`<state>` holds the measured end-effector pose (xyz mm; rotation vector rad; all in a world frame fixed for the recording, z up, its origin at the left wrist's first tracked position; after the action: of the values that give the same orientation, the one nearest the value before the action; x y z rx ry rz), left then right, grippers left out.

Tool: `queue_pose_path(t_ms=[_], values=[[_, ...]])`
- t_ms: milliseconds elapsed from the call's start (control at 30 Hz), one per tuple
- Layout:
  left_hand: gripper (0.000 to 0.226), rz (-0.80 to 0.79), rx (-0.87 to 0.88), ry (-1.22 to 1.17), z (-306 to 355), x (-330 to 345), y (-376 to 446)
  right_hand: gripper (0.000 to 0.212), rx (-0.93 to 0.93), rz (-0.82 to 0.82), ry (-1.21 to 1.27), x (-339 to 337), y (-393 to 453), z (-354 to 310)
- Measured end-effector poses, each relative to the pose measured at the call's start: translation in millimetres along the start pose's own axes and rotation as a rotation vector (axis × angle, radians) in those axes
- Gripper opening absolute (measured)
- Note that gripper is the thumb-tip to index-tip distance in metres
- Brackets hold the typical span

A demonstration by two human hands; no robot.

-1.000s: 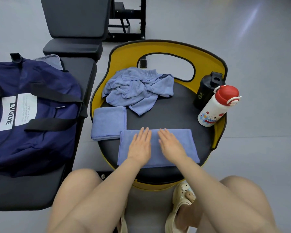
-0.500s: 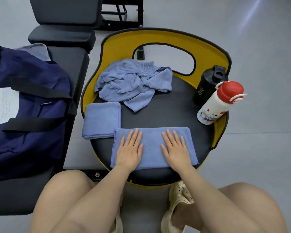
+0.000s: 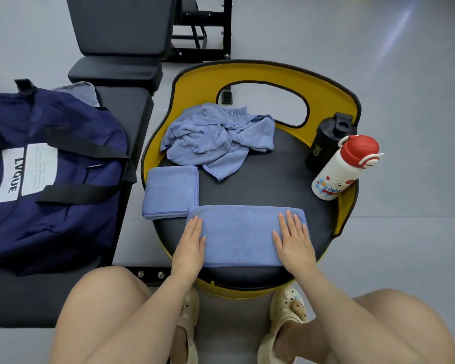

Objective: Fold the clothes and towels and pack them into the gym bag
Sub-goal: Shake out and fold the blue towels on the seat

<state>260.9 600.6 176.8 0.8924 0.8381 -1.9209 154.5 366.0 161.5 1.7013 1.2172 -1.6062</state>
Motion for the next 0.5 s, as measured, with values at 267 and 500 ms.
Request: queue_pose_path(t_ms=[267,500], values=[[0.045,0.165,-0.485,-0.43,-0.5,-25.5,13.4,0.085,-0.186,-0.044,0.031,-0.7,-4.2,-41.3],[0.011,-0.061,-0.517,-0.494,-2.7,-33.5,19.3,0.097,-0.146,-0.076,0.006,10.6,-7.3,-47.8]])
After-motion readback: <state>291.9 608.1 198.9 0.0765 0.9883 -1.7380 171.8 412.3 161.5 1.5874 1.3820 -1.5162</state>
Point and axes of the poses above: each hand's wrist, its own y-axis towards the middle knuckle, its own x-axis out of the palm, z = x × y, the point moved 2 cm from there along y, towards the middle knuckle, and after that the axes turned 1 degree about x, right-handed, at the moved point
